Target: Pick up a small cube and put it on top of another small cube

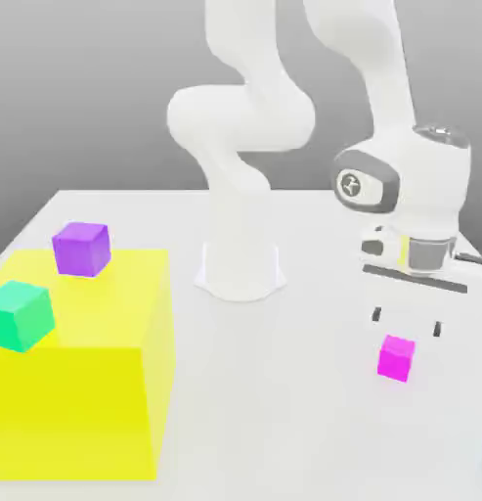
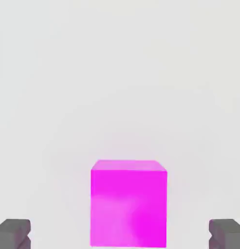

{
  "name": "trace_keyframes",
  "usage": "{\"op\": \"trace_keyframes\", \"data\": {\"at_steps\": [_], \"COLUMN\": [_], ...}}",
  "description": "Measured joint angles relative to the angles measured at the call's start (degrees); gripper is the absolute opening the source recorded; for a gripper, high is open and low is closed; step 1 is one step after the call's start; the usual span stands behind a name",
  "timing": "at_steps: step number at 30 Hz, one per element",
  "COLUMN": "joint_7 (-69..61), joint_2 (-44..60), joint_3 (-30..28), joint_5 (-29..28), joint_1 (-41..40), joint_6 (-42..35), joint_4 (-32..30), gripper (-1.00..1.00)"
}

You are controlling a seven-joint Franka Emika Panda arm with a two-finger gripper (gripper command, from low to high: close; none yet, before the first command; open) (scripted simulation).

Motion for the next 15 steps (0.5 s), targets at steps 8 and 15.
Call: {"op": "trace_keyframes", "data": {"at_steps": [8,15], "joint_7": [11.8,23.4], "joint_2": [6.7,13.3], "joint_3": [-12.8,-30.1], "joint_5": [-15.8,-31.1], "joint_1": [9.1,22.8], "joint_6": [3.5,7.6], "joint_4": [2.3,4.4], "gripper": [0.0,0.0]}}
